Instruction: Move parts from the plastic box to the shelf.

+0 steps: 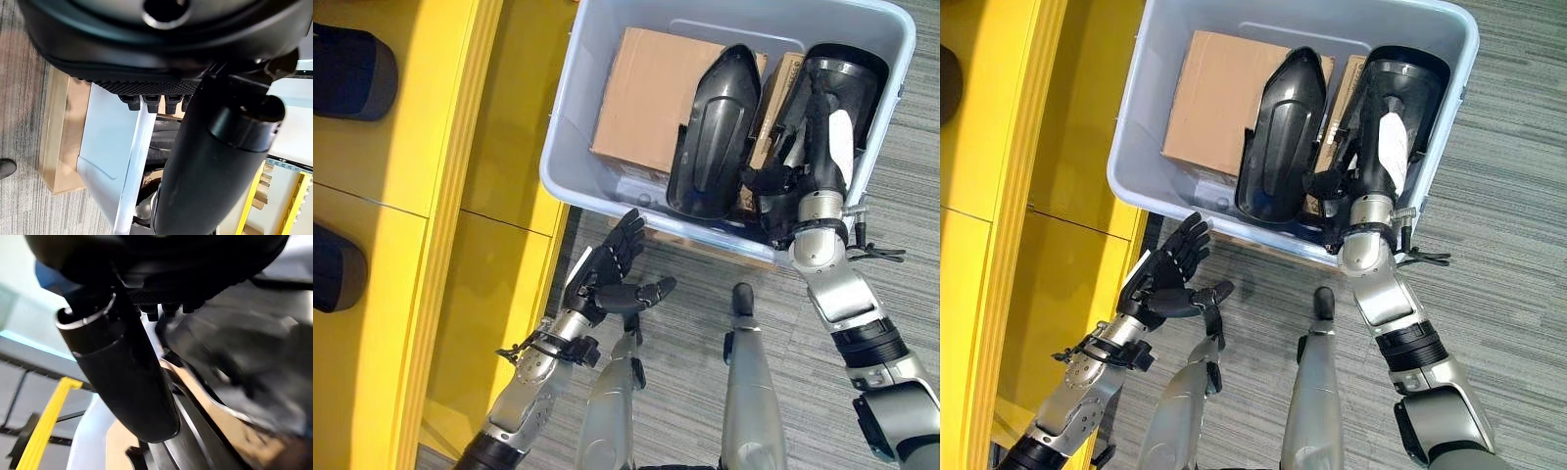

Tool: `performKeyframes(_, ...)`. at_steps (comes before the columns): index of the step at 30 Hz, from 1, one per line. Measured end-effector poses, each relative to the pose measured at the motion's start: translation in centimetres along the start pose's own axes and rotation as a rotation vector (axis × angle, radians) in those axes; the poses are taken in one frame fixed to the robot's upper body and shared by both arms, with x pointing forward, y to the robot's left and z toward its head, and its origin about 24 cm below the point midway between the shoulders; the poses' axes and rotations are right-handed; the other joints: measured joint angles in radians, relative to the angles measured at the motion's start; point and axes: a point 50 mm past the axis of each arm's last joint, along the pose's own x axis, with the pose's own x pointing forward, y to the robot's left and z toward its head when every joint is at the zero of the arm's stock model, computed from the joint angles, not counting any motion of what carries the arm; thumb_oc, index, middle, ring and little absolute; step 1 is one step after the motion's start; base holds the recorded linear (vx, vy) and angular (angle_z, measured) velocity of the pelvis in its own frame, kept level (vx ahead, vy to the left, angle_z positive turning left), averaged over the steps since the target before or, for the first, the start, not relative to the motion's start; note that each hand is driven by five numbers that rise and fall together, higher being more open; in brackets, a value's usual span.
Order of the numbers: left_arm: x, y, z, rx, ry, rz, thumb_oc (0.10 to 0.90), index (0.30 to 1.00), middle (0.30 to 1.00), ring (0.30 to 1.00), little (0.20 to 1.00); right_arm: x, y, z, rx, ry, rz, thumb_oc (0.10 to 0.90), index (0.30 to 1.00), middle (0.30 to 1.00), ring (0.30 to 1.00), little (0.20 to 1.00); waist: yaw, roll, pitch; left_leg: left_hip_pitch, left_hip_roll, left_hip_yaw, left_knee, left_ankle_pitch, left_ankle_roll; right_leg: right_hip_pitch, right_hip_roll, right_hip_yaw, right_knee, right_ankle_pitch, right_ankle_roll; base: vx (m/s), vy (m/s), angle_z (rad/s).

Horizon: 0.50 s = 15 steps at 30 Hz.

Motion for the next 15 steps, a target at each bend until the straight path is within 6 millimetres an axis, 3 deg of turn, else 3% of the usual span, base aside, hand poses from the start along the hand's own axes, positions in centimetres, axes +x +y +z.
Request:
performKeyframes(3,0.0,0.0,0.0,0.000,0.000,0.000,0.900,1.000,1.000,1.000,1.000,0.1,0.3,-1.1,0.107,0.085,-0.041,0.900,1.000,1.000,1.000,1.000,-0.001,0.001,0.000,-0.007,0.001,0.000,0.000,0.001,0.002,-0.015,0.001,0.001,0.011,-0.006,-0.007,0.00,0.000,0.00)
performKeyframes(15,0.1,0.0,0.1,0.002,-0.006,0.002,0.900,1.000,1.000,1.000,1.000,1.9,-1.7,-0.1,0.273,0.073,-0.195,0.900,1.000,1.000,1.000,1.000,-0.001,0.003,-0.002,-0.035,0.001,0.001,0.005,0.007,-0.001,-0.060,0.004,0.007,0.045,-0.010,-0.010,0.00,0.000,0.00)
